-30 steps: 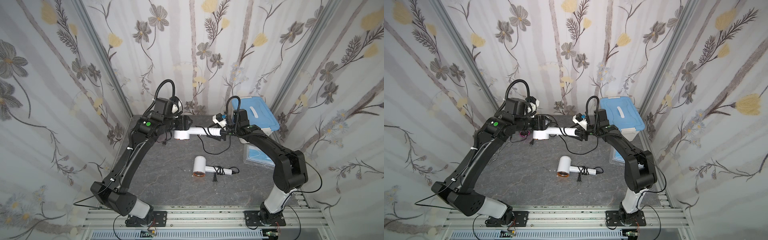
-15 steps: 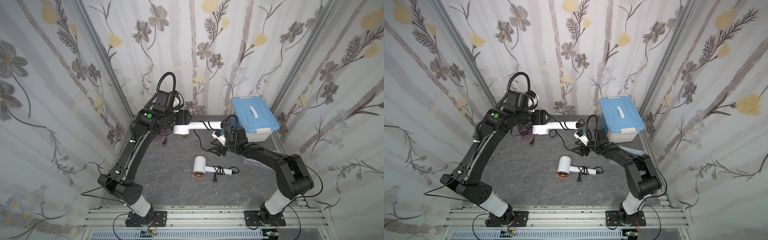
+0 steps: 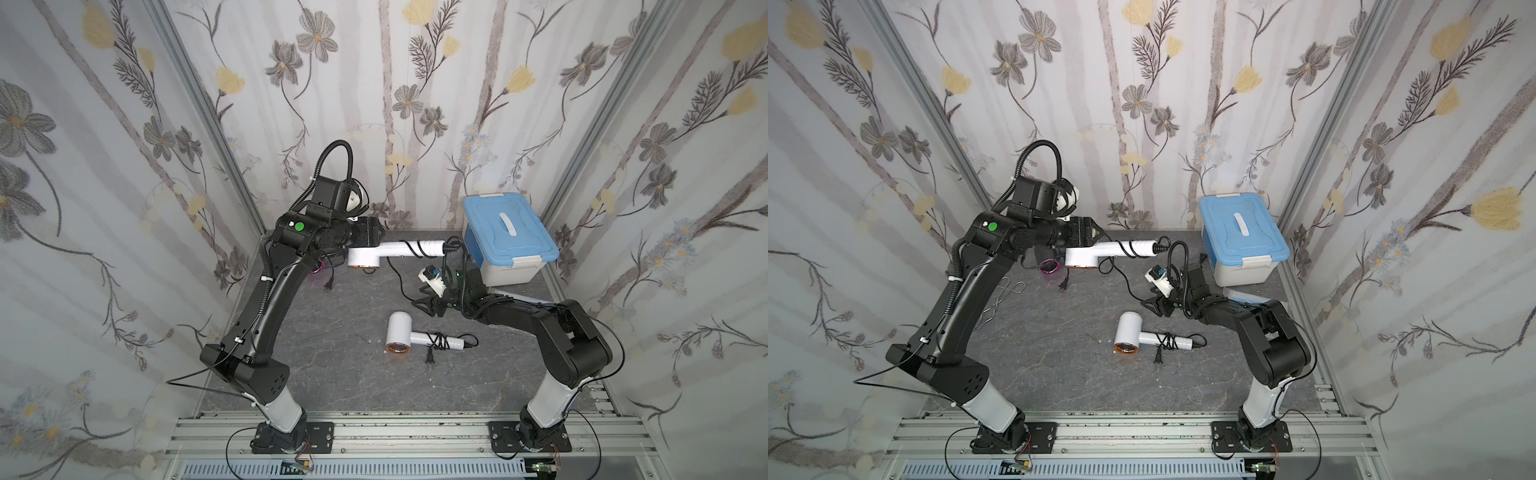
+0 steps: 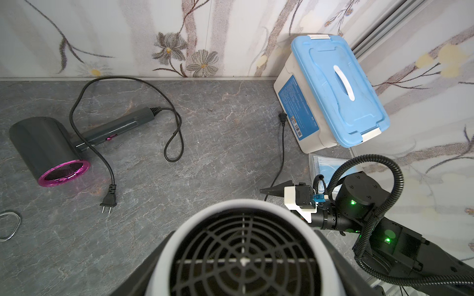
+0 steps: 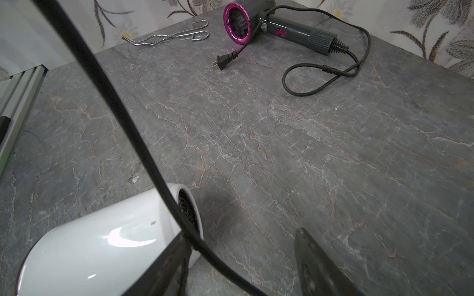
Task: Wrap the cord around the hair dryer
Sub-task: Wrap the power cord around the hair dryer.
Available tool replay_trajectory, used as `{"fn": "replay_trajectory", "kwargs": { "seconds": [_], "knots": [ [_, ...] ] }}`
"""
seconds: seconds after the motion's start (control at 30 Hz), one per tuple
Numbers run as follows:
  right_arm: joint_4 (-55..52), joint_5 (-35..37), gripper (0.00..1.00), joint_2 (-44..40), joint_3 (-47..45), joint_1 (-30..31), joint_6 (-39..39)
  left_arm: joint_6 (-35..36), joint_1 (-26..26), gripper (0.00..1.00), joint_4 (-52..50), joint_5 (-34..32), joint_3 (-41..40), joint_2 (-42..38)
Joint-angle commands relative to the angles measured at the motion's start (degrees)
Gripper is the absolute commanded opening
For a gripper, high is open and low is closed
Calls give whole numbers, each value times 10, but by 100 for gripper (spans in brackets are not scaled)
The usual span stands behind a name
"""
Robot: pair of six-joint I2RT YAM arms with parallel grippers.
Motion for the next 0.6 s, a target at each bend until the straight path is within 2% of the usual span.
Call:
{"fn": "replay_trajectory", "kwargs": {
  "seconds": [0.0, 0.1, 0.13, 0.2, 0.3, 0.37, 0.47, 0.57],
  "knots": [
    [50, -8, 62, 10, 2, 3, 22, -3, 3, 0, 1, 9, 15, 4],
    [60, -13, 52, 14, -3, 3, 30, -5, 8, 0, 2, 13, 16, 6],
    [61, -15, 46, 14, -4, 3, 32, -6, 8, 0, 4, 14, 16, 8],
    [61, -15, 25, 13, -7, 2, 37, -7, 11, 0, 5, 12, 16, 8],
    [71, -13, 14, -3, -25, 3, 48, -11, 19, 0, 8, -2, 12, 9],
    [64, -10, 0, -16, -33, 3, 54, -19, 32, 0, 16, -33, 4, 8],
    [27, 4, 0, -41, -31, 10, 54, -18, 53, 0, 33, -120, -16, 9],
    [-48, 83, 0, -78, -15, 38, 16, -25, 80, 0, 73, -182, -48, 12]
  ]
}}
